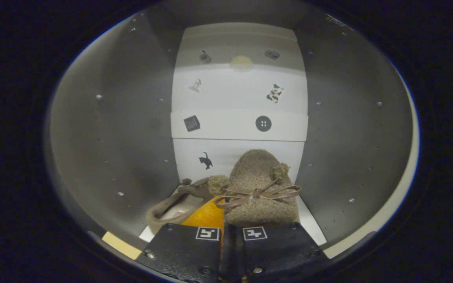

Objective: Open the shoe cabinet door, grab the shoes and put them into the shoe cabinet, then close the shoe cabinet door.

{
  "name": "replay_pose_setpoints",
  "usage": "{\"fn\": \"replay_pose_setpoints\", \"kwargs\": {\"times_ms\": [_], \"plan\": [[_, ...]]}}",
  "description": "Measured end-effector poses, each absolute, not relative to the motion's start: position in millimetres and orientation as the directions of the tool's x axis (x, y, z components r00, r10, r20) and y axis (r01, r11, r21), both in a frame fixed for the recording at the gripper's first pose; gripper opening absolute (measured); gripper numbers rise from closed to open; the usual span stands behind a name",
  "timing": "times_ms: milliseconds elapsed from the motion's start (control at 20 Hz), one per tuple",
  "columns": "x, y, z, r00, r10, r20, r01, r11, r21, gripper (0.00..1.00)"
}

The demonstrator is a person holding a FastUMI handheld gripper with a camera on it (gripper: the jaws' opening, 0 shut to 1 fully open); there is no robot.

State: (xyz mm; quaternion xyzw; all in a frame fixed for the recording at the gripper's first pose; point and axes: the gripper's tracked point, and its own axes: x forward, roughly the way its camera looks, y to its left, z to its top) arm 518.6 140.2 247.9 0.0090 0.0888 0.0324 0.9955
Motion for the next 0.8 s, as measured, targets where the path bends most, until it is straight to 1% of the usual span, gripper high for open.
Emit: {"fn": "replay_pose_setpoints", "kwargs": {"times_ms": [250,450,650,700,800], "plan": [[562,141,218,0.957,0.062,-0.285,-0.062,0.998,0.012,0.09],[576,137,197,0.921,0.03,-0.389,-0.021,0.999,0.029,0.09],[583,132,184,0.875,0.014,-0.485,0.022,0.997,0.069,0.11],[584,133,183,0.867,0.019,-0.499,0.023,0.997,0.077,0.12],[582,133,184,0.862,0.011,-0.507,0.027,0.997,0.068,0.16]]}}
